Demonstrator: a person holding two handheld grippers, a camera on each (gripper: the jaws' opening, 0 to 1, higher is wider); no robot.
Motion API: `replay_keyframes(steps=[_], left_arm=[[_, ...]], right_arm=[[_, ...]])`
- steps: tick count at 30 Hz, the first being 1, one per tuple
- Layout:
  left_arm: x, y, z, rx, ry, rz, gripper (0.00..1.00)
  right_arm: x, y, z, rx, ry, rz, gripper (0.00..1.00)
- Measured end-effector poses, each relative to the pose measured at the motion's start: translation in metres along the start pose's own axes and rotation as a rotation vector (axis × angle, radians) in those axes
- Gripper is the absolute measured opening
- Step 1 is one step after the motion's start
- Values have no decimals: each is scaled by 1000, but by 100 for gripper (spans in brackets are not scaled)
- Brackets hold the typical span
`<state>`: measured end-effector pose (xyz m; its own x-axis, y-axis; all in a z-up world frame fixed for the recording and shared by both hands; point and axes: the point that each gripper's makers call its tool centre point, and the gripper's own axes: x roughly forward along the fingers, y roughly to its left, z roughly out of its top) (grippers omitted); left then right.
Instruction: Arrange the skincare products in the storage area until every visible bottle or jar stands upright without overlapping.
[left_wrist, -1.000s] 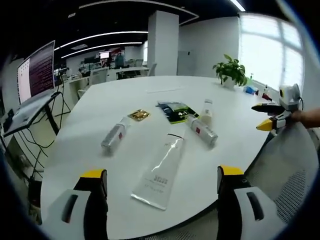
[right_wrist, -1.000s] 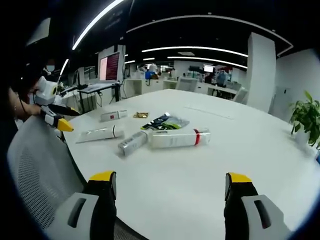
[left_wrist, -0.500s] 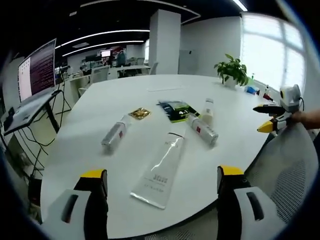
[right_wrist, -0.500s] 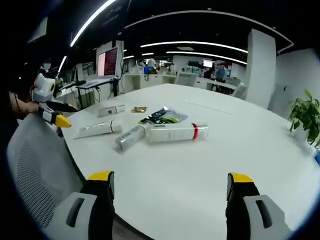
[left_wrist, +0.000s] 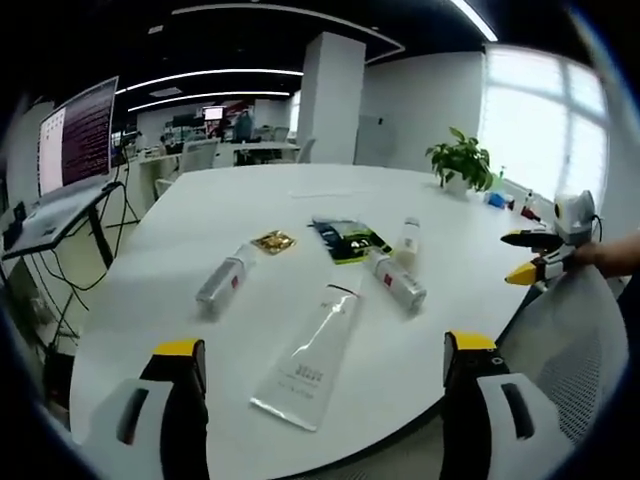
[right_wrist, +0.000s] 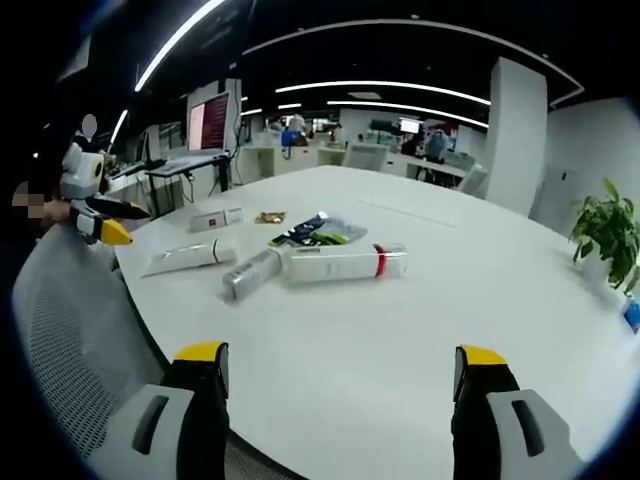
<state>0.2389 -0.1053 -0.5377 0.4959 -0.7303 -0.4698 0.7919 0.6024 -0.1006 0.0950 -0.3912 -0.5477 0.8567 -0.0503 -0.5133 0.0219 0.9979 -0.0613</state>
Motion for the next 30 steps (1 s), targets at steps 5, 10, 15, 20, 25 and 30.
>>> replay_keyframes(steps=[5, 10, 15, 20, 25, 30], left_arm=[[0, 1, -1, 5, 6, -6, 84], [1, 4, -7, 21, 32, -3, 80], [0, 8, -7, 22, 30, 10, 76], [-1, 8, -6, 23, 27, 16, 74], [-1, 8, -6, 25, 31, 17, 72], [-1, 8, -7, 27, 36, 21, 70]], right_arm=[[1, 5, -1, -9, 9, 19, 99], [2, 7, -3, -15, 19, 34, 98], [3, 8, -6, -24, 31, 41, 97], [2, 9, -7, -32, 46, 41, 96], [2, 8, -9, -36, 58, 36, 96], [1, 9, -12, -57, 85, 44, 95]])
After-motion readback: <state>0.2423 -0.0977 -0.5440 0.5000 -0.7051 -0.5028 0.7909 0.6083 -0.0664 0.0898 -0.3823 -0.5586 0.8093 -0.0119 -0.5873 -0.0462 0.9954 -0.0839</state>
